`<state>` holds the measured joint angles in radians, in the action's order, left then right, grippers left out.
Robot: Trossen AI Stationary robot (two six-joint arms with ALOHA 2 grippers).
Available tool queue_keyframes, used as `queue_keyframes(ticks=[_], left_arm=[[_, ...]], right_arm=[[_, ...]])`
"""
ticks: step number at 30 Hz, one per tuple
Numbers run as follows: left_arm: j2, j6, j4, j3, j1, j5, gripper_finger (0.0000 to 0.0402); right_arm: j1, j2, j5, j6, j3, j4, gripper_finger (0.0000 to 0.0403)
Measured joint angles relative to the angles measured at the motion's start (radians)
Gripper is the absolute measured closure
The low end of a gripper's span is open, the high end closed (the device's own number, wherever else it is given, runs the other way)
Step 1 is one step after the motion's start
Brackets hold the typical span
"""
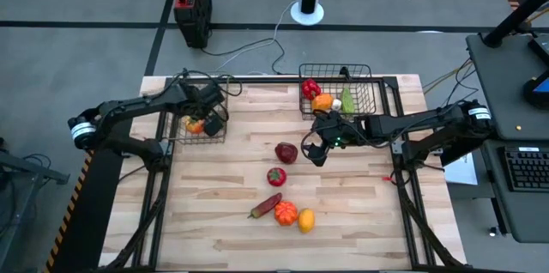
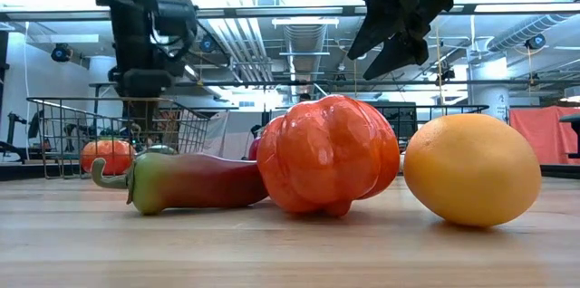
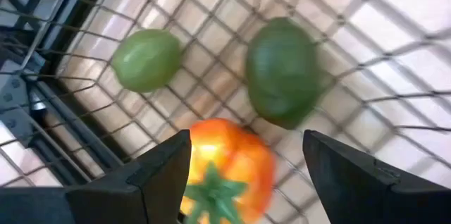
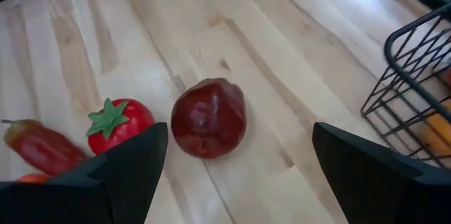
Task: Sort produce into baskets
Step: Put the tomato into the brown wire basket
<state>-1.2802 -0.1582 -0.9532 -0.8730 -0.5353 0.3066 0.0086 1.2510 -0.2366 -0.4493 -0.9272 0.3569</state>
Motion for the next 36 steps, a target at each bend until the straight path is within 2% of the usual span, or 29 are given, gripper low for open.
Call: queue_keyframes(ticks=[8, 16, 26, 36], left_arm=[[0.122, -0.136, 0.027, 0.0, 0.207, -0.03, 0.0156], [0.168, -0.226, 0.207, 0.0, 0.49, -0.03, 0.0163], [0.079, -0.12, 0.448, 0.003, 0.752, -0.029, 0.0163], [-0.094, -0.098, 0.554, 0.005, 0.806, -0.027, 0.0163]], right_arm=[[0.006, 0.0, 0.034, -0.034, -0.045, 0.029, 0.0058], [0.084, 0.007, 0.035, -0.014, -0.095, 0.058, 0.0058], [0.232, 0.079, 0.027, 0.111, -0.101, 0.048, 0.0058], [0.291, 0.208, -0.027, 0.162, -0.1, -0.002, 0.0058]])
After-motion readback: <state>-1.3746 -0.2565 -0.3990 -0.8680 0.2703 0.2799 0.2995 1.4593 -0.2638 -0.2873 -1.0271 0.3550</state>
